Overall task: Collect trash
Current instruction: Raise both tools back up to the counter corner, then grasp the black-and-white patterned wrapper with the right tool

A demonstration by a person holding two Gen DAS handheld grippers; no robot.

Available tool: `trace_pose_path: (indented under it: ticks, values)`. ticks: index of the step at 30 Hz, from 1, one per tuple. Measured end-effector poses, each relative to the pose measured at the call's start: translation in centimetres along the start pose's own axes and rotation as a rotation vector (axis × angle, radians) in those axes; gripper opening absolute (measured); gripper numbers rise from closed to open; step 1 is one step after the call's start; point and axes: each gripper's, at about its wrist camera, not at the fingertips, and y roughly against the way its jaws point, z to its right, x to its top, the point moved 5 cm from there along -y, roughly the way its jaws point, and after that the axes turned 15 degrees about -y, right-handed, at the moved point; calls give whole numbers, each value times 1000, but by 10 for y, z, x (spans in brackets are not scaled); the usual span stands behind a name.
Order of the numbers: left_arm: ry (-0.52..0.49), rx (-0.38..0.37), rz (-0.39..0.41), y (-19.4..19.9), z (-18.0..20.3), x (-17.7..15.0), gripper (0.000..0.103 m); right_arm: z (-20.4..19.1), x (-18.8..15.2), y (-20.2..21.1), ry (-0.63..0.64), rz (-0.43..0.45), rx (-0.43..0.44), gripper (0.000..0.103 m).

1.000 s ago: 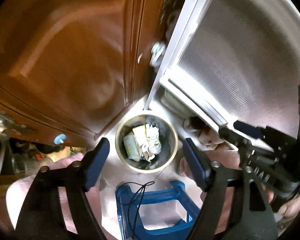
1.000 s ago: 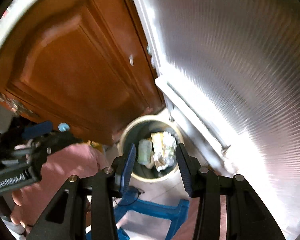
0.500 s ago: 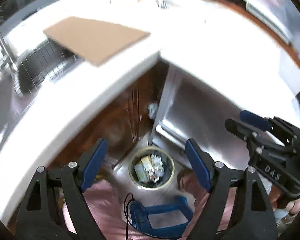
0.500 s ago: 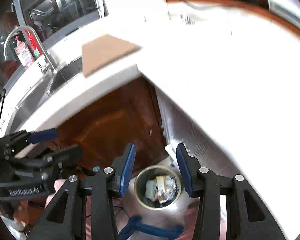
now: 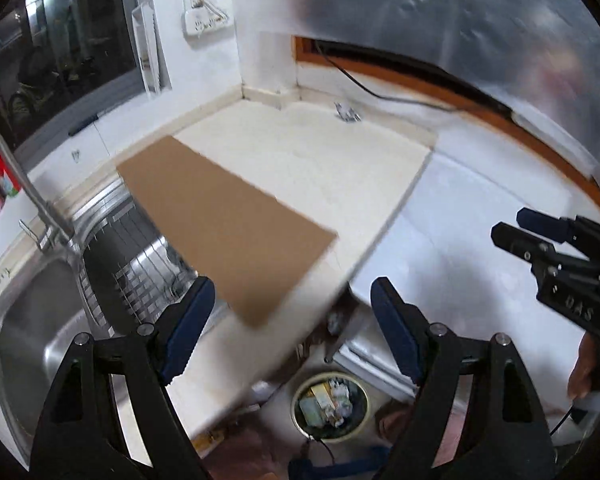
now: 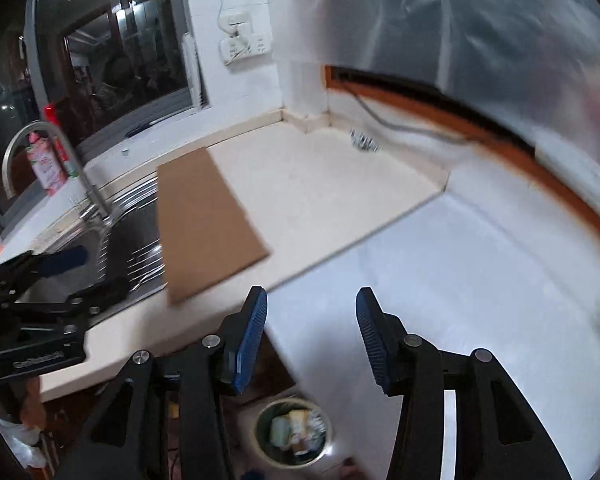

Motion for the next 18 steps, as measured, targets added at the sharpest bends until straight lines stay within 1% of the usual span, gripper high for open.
trace_pose_path:
  ticks: [2, 5, 8, 11, 13, 14, 17, 18]
  values:
    - [-8, 22, 6, -8, -11, 26, 78, 2, 37, -8, 18, -6, -22, 47]
    - [-24, 48, 25, -28, -27, 71, 78, 6, 95, -36, 48, 7, -66, 47]
    - [-45, 74, 31, -63, -39, 109, 78, 9, 146, -76, 78, 28, -109, 47]
    - [-49, 67, 25, -109, -51, 143, 78, 9, 191, -130, 109, 53, -147, 47]
    - [-47, 66, 27, -140, -57, 162, 78, 11, 214, -161, 115, 59, -159, 47]
    - [-44, 69, 27, -152, -59, 166, 78, 13, 224, -179, 113, 59, -165, 47]
    - [-19, 58, 9, -206, -71, 185, 78, 18, 249, -236, 103, 41, -173, 47]
    - [-8, 54, 0, -225, -74, 190, 78, 19, 252, -250, 104, 37, -177, 47]
